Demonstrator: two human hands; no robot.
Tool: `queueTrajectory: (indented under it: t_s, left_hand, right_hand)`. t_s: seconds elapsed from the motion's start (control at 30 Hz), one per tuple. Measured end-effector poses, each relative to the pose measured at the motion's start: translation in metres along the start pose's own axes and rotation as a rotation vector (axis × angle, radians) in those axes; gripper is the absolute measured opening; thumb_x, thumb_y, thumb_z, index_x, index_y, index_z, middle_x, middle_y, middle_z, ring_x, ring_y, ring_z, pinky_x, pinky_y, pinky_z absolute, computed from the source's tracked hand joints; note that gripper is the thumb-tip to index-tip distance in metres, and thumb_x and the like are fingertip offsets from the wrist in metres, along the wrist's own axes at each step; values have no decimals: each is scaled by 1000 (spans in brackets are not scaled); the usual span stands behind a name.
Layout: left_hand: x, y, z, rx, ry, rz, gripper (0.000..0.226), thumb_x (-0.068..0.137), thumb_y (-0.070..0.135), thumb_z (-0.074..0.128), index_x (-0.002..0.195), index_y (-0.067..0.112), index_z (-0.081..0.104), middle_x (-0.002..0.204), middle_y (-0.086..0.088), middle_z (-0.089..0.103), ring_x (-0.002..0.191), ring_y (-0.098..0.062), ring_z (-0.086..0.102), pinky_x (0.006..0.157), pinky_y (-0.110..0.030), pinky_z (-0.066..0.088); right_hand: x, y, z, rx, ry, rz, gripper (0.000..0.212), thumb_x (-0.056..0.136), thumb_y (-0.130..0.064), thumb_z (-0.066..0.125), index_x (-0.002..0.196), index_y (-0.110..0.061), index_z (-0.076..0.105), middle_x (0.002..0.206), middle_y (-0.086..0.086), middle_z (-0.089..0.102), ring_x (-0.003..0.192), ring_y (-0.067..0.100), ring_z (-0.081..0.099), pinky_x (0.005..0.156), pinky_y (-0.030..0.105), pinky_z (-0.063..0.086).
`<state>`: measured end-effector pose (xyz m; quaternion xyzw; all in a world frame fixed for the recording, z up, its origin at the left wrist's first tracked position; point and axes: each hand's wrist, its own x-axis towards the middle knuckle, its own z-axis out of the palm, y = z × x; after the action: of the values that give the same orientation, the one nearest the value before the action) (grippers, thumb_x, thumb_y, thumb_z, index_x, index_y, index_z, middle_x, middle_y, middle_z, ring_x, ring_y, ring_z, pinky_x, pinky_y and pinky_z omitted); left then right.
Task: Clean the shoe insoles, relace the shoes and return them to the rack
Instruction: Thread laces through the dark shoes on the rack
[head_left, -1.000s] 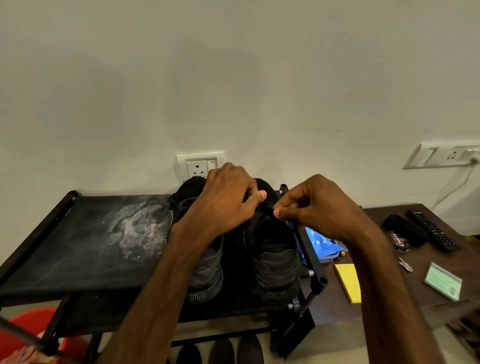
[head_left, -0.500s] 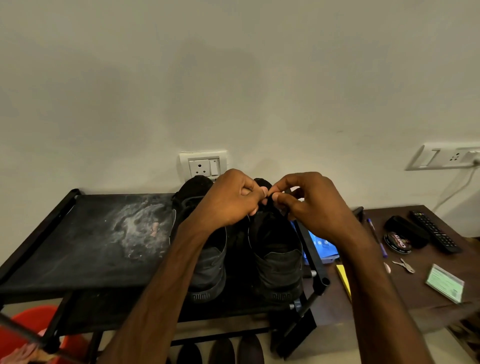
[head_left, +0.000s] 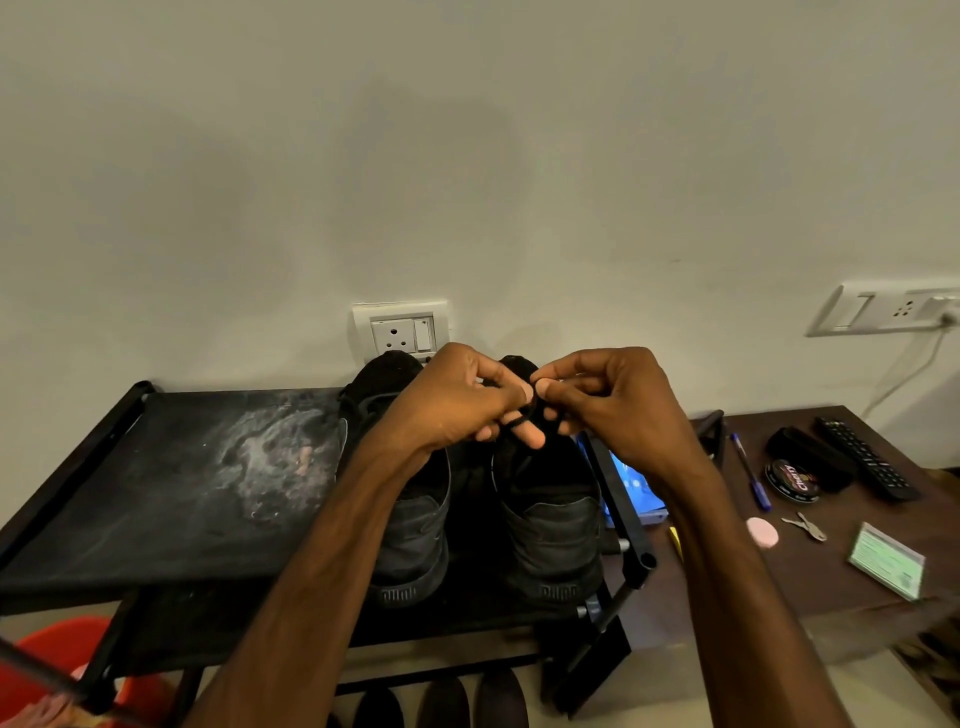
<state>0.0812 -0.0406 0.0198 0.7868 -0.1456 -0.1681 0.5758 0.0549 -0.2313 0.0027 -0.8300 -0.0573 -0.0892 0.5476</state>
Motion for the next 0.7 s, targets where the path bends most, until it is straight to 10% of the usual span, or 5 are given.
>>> queueTrajectory:
  t_s: [0.33, 0.47, 0.7]
  left_hand:
    - [2, -4, 2, 133, -11, 44, 16, 93, 21, 74, 102, 8, 70, 80, -10, 78, 39, 0, 47, 50, -22, 41]
    - [4, -4, 6, 377, 28, 111, 10, 95, 33, 69, 95, 22, 69, 71, 8, 76, 57, -4, 63, 86, -44, 57]
    - [6, -7, 14, 817, 296, 299, 15, 89, 49, 70, 89, 35, 64, 98, 13, 60, 95, -4, 52, 86, -32, 46]
  right_hand:
    - [0, 0, 0, -23, 7, -44, 10, 92, -15, 75, 99, -19, 81, 73, 6, 76, 68, 25, 74, 67, 32, 63]
    - [1, 2, 1, -7, -4, -36, 11, 94, -14, 73, 100, -18, 82, 74, 8, 76, 70, 31, 74, 69, 34, 63]
    - [1, 7, -4, 57, -19, 9, 11, 94, -8, 72, 98, -11, 82, 75, 9, 76, 65, 19, 70, 67, 27, 59]
